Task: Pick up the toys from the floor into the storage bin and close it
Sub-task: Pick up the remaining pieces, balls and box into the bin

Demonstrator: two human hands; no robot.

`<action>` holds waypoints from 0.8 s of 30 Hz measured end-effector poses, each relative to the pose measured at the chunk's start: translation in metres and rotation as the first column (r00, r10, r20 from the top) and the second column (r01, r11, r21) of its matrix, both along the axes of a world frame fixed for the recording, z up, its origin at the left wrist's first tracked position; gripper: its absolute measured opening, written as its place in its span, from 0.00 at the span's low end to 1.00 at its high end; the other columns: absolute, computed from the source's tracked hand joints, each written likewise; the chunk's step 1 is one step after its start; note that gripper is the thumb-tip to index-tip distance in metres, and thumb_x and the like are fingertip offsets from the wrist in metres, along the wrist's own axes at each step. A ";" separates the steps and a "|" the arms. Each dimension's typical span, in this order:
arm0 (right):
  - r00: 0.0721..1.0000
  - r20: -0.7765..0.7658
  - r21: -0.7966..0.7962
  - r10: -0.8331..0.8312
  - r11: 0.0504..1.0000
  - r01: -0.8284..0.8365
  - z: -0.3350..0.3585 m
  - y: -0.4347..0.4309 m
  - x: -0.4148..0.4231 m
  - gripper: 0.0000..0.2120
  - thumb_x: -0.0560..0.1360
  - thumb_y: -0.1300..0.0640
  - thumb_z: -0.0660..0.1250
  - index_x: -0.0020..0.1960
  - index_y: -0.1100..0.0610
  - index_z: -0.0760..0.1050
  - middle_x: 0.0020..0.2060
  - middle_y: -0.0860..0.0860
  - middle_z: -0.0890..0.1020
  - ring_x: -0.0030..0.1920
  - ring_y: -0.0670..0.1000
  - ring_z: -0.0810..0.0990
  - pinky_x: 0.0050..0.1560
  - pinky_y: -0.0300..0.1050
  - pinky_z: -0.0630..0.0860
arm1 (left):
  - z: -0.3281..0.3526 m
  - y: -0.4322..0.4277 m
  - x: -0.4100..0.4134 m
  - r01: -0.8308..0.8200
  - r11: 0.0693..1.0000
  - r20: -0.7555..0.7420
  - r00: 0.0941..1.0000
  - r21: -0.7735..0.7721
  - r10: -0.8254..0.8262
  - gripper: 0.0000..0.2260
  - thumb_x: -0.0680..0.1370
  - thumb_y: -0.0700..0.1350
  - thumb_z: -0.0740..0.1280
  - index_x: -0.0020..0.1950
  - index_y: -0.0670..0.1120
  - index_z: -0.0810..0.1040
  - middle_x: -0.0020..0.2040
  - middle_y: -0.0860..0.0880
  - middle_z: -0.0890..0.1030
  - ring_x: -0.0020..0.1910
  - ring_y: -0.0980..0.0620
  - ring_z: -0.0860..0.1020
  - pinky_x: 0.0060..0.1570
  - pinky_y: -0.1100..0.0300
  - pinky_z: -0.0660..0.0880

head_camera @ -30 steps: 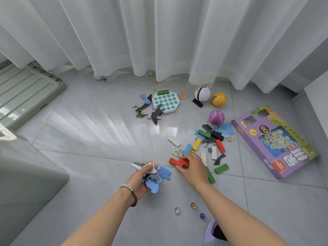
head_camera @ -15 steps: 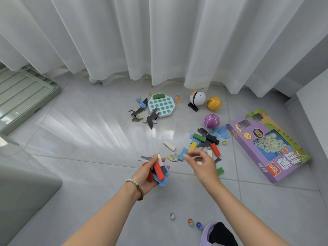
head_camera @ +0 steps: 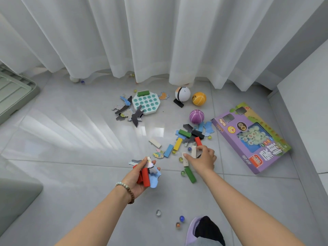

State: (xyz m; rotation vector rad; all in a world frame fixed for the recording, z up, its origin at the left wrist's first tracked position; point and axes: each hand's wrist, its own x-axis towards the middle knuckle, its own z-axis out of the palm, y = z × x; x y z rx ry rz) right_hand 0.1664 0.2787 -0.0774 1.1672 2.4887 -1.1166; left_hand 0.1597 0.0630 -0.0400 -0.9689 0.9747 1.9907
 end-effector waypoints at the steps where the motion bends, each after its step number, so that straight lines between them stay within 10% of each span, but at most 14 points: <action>1: 0.999 0.034 0.046 0.014 0.999 -0.015 -0.001 -0.002 -0.003 0.27 0.65 0.45 0.75 0.58 0.51 0.69 0.62 0.51 0.65 0.64 0.53 0.63 0.57 0.48 0.69 | 0.000 0.000 0.001 0.003 1.000 0.003 1.000 -0.004 -0.003 0.10 0.78 0.47 0.64 0.46 0.41 0.79 0.44 0.45 0.83 0.47 0.45 0.78 0.49 0.54 0.75; 17: 1.000 0.022 0.244 0.002 0.970 -0.008 -0.007 -0.004 0.008 0.16 0.66 0.45 0.73 0.46 0.54 0.76 0.55 0.49 0.70 0.59 0.52 0.67 0.58 0.47 0.69 | -0.007 -0.008 0.001 0.011 1.000 0.046 0.999 0.028 -0.012 0.10 0.77 0.47 0.65 0.55 0.43 0.77 0.51 0.46 0.81 0.41 0.47 0.78 0.34 0.58 0.80; 21: 0.945 -0.197 -0.374 -0.261 0.911 0.173 0.025 -0.011 0.015 0.13 0.70 0.50 0.72 0.49 0.56 0.76 0.49 0.50 0.74 0.53 0.51 0.73 0.50 0.40 0.72 | -0.005 -0.006 -0.001 0.027 1.000 0.032 0.999 0.015 -0.027 0.12 0.78 0.48 0.64 0.57 0.43 0.76 0.52 0.46 0.81 0.46 0.46 0.79 0.36 0.56 0.80; 24: 0.855 -0.177 -0.926 -0.487 0.377 0.023 0.063 -0.013 0.023 0.13 0.70 0.56 0.70 0.52 0.60 0.75 0.48 0.56 0.81 0.47 0.53 0.81 0.47 0.42 0.80 | -0.005 -0.004 -0.002 0.022 1.000 0.034 0.999 0.015 -0.023 0.11 0.77 0.48 0.65 0.56 0.43 0.77 0.53 0.46 0.80 0.47 0.46 0.79 0.38 0.55 0.80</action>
